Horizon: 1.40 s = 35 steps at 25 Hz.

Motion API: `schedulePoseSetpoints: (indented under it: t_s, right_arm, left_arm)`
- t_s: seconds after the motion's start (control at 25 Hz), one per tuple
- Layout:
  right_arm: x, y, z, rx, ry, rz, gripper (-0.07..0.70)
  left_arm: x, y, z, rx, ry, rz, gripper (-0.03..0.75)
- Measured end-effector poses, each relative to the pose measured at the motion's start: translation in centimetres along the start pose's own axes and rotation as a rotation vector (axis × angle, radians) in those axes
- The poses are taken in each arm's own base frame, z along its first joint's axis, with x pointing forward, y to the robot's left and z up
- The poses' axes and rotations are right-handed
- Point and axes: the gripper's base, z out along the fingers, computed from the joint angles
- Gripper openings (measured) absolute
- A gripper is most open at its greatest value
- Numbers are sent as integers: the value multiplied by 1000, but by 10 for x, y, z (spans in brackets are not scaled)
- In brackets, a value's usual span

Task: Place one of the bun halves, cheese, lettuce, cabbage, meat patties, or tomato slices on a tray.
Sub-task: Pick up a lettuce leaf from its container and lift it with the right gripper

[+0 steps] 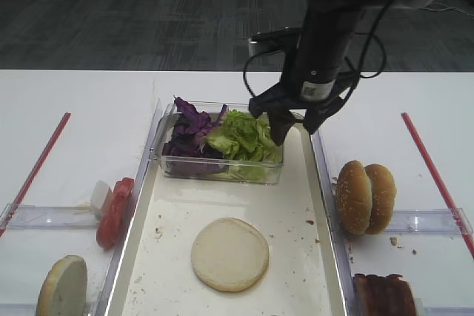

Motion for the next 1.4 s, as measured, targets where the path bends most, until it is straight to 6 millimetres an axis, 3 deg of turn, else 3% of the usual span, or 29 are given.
schedulePoseSetpoints:
  t_s: [0.16,0.32,0.84,1.2,1.28,1.4]
  right_arm:
    - [-4,37,4,-15,-27,-82,482]
    - [-8,54,5,-20,-72,-118,482]
    - [-24,54,8,-5,-244,-119,477]
    - [-26,51,57,-19,-185,-129,410]
    - [-26,51,61,-21,-183,-125,366]
    - [-27,51,61,-18,-193,-125,134]
  left_arm:
    - [0,0,0,0,0,0,613]
    - [0,0,0,0,0,0,613]
    - [0,0,0,0,0,0,613]
    - [0,0,0,0,0,0,613]
    - [0,0,0,0,0,0,613]
    - [0,0,0,0,0,0,613]
